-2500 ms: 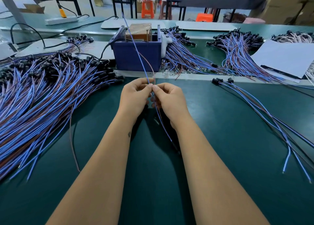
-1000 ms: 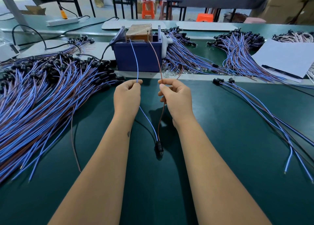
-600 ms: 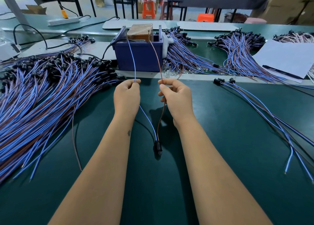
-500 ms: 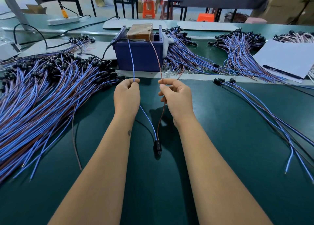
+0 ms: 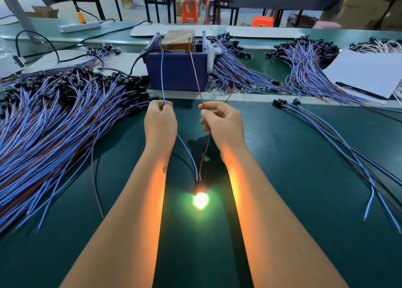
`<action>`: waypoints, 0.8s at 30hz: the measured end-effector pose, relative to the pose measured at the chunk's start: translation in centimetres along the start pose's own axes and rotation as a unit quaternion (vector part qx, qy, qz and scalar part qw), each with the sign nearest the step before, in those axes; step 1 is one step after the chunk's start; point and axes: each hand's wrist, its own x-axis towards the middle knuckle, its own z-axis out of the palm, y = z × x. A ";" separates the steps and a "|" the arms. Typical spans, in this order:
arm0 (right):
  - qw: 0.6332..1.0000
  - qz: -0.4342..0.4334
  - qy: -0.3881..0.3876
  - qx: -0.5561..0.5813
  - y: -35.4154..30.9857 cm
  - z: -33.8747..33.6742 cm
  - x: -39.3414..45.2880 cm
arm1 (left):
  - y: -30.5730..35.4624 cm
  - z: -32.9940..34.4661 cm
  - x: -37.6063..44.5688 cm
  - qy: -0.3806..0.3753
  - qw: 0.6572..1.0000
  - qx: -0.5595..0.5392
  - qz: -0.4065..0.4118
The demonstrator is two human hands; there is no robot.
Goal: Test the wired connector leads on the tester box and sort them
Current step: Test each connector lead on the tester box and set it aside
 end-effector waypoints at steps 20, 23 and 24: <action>1.000 -0.006 -0.001 -0.016 0.1 -0.1 0.1 | 0.2 -0.1 0.0 -0.002 1.000 -0.001 -0.009; 1.000 -0.006 -0.004 -0.022 0.1 -0.1 0.0 | 0.2 -0.2 -0.1 0.000 1.000 -0.007 -0.010; 1.000 -0.006 -0.003 -0.021 0.1 -0.1 0.0 | 0.3 -0.2 -0.1 0.002 1.000 -0.009 -0.010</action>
